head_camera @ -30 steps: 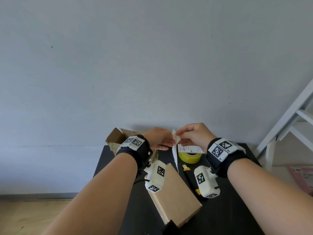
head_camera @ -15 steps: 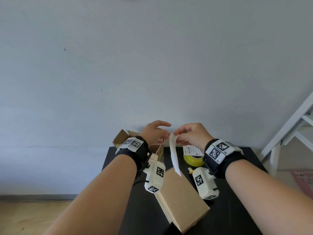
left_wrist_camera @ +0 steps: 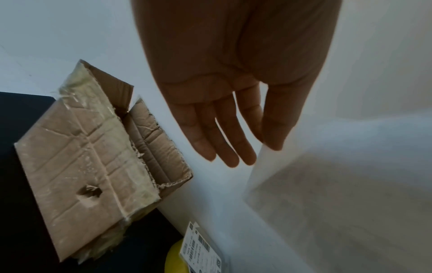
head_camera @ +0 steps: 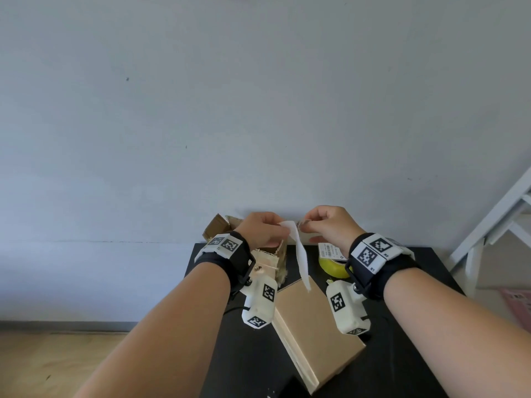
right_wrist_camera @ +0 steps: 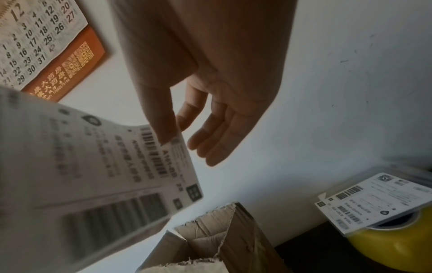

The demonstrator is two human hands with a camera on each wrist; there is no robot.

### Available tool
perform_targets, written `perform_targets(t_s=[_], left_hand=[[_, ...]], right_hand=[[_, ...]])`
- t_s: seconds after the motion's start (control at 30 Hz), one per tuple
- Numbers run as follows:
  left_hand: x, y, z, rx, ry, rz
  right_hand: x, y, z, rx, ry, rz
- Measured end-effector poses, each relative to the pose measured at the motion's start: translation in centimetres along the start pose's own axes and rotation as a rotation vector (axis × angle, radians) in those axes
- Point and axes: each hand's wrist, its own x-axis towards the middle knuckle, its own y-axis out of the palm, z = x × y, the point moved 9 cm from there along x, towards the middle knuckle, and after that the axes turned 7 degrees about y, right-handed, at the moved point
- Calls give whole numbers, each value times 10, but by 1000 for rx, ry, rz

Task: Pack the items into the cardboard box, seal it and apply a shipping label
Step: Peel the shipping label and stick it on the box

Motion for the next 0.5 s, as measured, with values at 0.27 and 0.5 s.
perform_targets(t_s=[0.27, 0.5], left_hand=[[-26, -55, 56, -26, -190, -129], [-77, -108, 123, 216, -532, -240]], right_hand=[[2, 13, -23, -104, 64, -36], [3, 21, -43, -127, 78, -132]])
